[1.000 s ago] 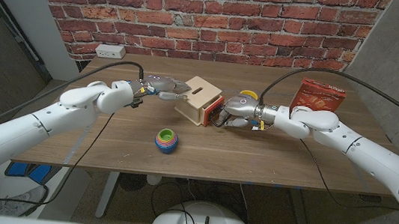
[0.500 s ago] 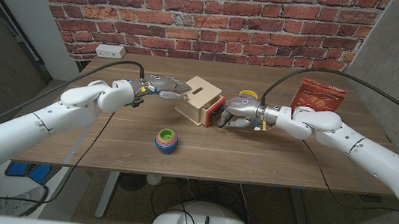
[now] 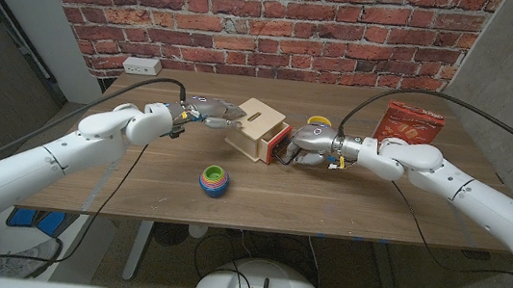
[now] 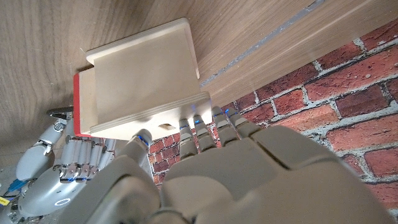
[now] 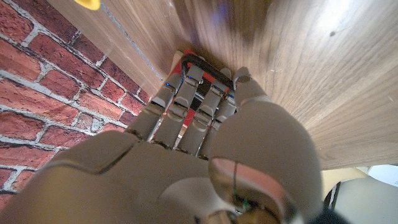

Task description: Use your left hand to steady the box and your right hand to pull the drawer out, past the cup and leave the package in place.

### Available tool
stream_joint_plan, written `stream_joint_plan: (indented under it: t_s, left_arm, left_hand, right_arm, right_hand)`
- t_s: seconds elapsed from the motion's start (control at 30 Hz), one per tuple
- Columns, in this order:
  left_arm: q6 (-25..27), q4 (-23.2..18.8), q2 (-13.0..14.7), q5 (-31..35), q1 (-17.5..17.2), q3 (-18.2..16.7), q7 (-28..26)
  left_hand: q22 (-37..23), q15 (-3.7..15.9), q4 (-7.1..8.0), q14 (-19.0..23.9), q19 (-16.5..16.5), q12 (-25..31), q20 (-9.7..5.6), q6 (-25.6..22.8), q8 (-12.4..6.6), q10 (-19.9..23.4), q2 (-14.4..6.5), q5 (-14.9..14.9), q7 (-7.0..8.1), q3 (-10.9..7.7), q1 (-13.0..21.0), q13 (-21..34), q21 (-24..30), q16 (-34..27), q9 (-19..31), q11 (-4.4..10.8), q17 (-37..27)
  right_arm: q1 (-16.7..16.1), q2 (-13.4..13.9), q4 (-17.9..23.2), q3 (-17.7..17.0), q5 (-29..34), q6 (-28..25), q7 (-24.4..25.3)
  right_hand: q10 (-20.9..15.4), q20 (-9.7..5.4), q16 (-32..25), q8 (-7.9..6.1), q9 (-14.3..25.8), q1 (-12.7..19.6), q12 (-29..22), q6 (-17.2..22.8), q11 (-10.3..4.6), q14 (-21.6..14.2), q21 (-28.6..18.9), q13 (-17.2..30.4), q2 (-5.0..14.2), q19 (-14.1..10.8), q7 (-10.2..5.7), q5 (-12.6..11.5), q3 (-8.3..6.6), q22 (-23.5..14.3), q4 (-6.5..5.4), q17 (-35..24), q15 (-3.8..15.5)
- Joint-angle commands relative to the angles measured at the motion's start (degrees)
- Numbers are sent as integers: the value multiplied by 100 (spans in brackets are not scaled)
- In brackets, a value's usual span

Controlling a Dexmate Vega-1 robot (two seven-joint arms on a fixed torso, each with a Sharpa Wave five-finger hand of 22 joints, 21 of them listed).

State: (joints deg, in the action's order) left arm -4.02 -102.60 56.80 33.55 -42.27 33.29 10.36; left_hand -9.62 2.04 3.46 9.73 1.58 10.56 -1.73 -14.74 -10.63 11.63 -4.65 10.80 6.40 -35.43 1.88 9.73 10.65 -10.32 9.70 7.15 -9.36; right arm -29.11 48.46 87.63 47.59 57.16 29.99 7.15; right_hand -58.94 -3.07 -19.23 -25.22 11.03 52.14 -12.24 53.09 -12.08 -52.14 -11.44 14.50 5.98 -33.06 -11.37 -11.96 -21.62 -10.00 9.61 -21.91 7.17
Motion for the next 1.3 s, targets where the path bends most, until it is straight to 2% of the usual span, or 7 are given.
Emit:
stream_joint_plan:
  t_s: [0.03, 0.6, 1.3]
  left_arm:
    - [75, -70, 33, 38, -54, -22, -37]
    - [152, -133, 57, 36, -98, -46, -11]
    - [111, -61, 36, 44, -44, -25, -5]
  left_hand:
    - [-5, 729, -29, 53, 47, 43, -989, -109, -49, 74, -271, -13, -42, -29, 23, 13, 37, -9, 22, 0, -6]
    - [-5, 732, -51, 107, 72, 61, -986, -209, -58, 197, -267, -16, -67, -60, 11, 14, 33, 0, 24, -51, -5]
    - [-5, 721, -75, 150, 100, 43, -990, -307, -60, 249, -263, -19, -88, -96, -1, 15, 28, 14, 25, -18, -5]
  right_arm:
    - [-95, 72, 96, -87, -24, -54, -54]
    - [-251, 193, 257, -218, -60, -119, -96]
    - [-328, 300, 336, -317, -45, -129, -171]
  right_hand:
    - [-35, -833, 32, 11, 14, 12, 26, 66, 13, -45, -20, 22, 44, -36, 5, -18, 6, -10, -29, -27, 642]
    - [-40, -832, 79, 21, 13, -54, 26, 83, 14, -72, -23, 31, 56, -43, 20, -18, 16, -10, -52, -64, 633]
    - [-45, -837, 142, 14, 47, -127, 31, 99, 14, -100, -25, 35, 72, -60, 10, -20, 8, -11, -51, -98, 636]
